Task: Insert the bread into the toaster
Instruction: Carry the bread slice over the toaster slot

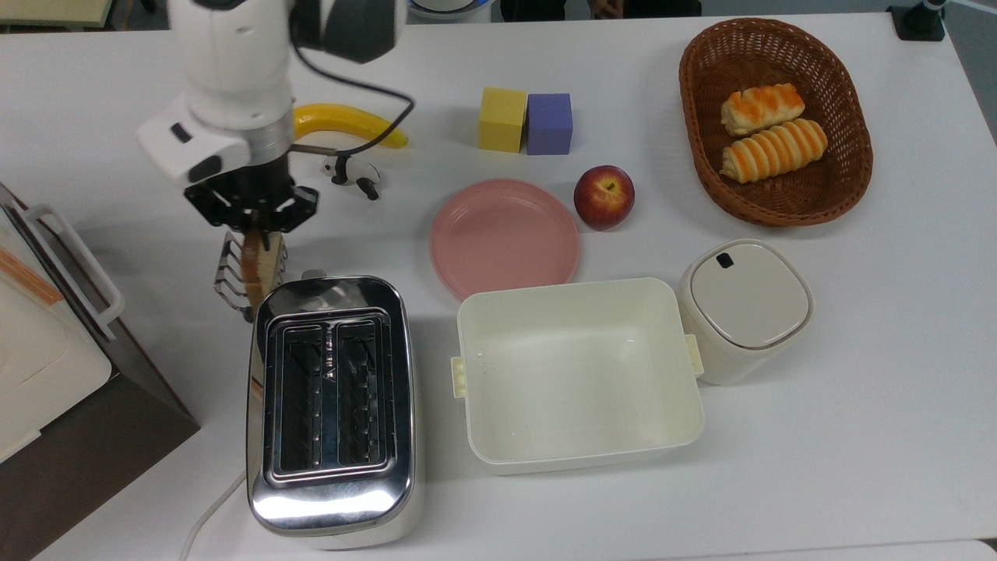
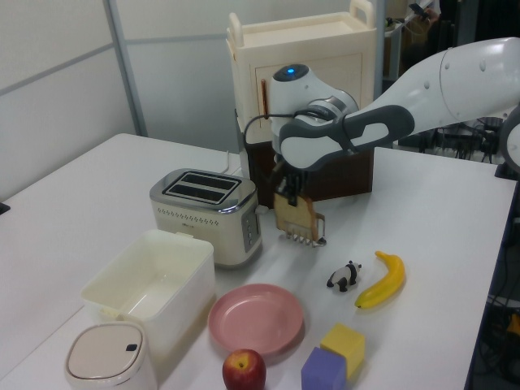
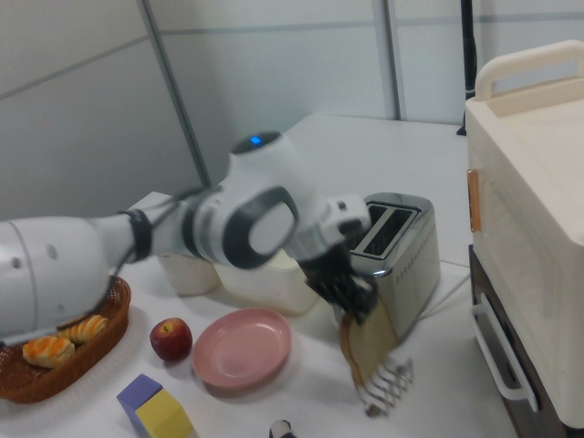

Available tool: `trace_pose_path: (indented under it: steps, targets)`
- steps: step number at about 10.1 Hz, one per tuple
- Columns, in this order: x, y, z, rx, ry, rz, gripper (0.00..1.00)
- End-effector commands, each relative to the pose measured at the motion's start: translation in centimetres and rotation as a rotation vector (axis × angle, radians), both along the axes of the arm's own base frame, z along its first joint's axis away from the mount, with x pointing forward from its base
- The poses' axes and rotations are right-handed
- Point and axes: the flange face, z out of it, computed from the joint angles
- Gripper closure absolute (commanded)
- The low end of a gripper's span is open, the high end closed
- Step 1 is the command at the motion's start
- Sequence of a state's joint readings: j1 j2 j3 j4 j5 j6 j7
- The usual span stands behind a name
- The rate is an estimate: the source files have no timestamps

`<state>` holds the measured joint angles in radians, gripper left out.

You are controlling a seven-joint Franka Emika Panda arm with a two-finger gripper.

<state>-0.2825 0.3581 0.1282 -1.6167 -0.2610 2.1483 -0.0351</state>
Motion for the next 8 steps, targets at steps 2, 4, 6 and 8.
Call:
trace_pose_path:
  steps: [2, 4, 6, 8]
  targets:
    - [-2.5, 6.0, 8.4, -0.026, -0.064, 0.027, 1.0]
    - [-3.2, 5.9, 9.0, -0.028, -0.044, 0.013, 1.0]
    - [-4.7, 5.0, 14.2, -0.041, -0.13, -0.037, 1.0]
    - [-7.3, 4.6, 18.8, -0.057, -0.158, -0.063, 1.0]
